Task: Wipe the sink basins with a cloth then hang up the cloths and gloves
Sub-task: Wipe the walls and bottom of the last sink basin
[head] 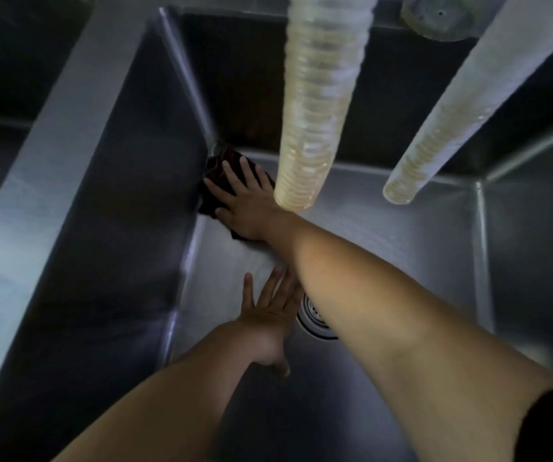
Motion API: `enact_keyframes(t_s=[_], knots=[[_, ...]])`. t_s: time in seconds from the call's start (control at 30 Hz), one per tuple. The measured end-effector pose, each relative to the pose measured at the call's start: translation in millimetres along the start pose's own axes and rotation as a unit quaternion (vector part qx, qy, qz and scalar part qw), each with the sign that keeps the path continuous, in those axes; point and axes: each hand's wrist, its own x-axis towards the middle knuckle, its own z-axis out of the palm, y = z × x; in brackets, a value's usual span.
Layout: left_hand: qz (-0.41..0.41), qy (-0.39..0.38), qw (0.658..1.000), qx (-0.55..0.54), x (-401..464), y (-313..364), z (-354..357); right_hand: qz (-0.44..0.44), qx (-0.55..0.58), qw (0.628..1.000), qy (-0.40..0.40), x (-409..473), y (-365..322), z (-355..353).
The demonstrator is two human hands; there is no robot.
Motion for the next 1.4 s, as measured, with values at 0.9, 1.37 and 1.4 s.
enact_keyframes(t_s=[0.9,1.37,1.4], knots=[[-0.049,0.038,0.998,0.01,-7.1,10.3,-1.7,0.28,0.111,0.948,-0.101,-267.1,91.9,18.5],[0.015,0.229,0.962,-0.146,40.1,186.0,-50.1,0.003,-0.073,0.997,0.005,-451.9,110.8,-162.2],[-0.012,0.218,0.964,-0.149,48.9,191.3,-51.0,-0.003,-0.056,0.998,0.016,-452.6,113.2,-159.8]])
